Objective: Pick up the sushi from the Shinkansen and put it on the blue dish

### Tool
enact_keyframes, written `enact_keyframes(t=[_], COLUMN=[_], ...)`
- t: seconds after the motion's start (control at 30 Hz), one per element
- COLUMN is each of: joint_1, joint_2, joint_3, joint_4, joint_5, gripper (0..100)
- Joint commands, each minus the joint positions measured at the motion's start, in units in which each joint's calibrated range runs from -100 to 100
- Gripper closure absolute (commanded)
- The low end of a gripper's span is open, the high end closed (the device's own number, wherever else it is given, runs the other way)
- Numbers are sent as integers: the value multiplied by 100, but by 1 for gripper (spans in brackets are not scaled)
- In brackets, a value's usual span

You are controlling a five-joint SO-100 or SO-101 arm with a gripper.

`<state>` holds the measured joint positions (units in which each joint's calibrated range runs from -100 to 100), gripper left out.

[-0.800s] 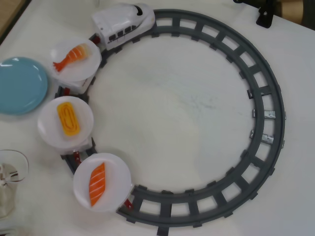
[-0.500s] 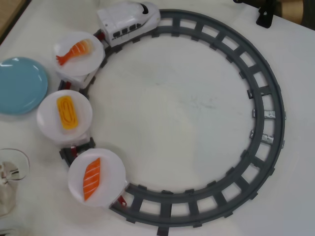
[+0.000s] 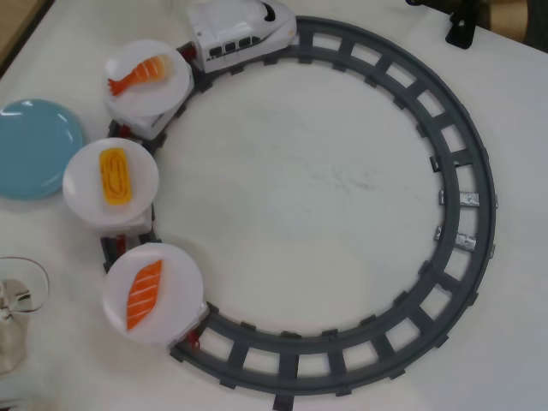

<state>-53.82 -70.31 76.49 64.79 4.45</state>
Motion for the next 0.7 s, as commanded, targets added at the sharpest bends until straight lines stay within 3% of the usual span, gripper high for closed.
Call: enact_keyframes(t=[0.0, 0.53, 0.67], joint_1=[-23, -5, 74], joint_2=[-58, 100, 797], joint_3=[-101, -1625, -2013], joint_4=[-54, 676, 812], joint_5=[-32, -26, -26], gripper=[97, 97, 89])
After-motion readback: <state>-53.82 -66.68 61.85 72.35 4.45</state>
